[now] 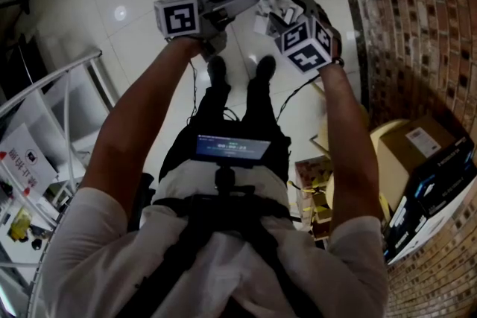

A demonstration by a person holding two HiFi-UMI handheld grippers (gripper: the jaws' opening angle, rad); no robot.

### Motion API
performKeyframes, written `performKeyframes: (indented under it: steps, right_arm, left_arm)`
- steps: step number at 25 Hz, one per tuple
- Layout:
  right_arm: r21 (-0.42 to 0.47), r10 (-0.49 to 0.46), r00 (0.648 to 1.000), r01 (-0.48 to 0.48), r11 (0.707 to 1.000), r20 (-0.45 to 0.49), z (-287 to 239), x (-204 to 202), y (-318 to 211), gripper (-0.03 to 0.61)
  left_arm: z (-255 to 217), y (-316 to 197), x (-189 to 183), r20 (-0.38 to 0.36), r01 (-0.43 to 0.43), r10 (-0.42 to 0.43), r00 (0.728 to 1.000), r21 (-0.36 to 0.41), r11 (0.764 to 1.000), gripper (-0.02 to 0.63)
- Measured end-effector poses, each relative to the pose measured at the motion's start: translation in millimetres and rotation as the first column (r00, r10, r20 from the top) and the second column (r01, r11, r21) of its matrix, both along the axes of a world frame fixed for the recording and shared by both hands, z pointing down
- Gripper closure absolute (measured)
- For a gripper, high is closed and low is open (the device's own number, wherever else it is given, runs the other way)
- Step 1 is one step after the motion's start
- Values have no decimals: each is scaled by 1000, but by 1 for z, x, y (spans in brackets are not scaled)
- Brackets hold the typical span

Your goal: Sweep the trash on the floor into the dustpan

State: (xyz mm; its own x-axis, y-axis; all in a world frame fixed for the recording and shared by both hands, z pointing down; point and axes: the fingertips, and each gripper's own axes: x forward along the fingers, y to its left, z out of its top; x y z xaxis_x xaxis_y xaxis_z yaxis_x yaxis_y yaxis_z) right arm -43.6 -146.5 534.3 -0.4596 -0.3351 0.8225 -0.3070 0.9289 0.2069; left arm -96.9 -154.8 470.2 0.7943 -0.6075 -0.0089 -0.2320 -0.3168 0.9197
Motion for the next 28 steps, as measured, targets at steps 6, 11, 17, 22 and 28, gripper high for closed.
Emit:
performKeyframes:
  steps: [6, 11, 17, 22, 28]
  right_arm:
    - [-2, 75, 997, -75, 997, 7, 0, 17, 4, 311]
    - [-3, 126, 992, -126, 992, 20, -5, 30, 9, 302]
    - [-3, 205, 978, -205, 979, 23, -6, 50, 17, 291]
    - [3, 258, 966, -258, 966, 16, -9, 61, 27, 287]
    - [28, 337, 942, -337, 941, 11, -20, 78, 38, 285]
  left_arm:
    - [1, 5, -5, 8, 11, -11, 1000, -2, 1000, 348]
    - [6, 9, -12, 47, 16, -15, 999, -5, 1000, 326]
    - [6, 13, -12, 54, 5, -5, 999, -11, 1000, 313]
    - [11, 22, -18, 86, -3, 5, 996, -29, 1000, 313]
    - [17, 37, -25, 91, -8, 12, 996, -39, 999, 313]
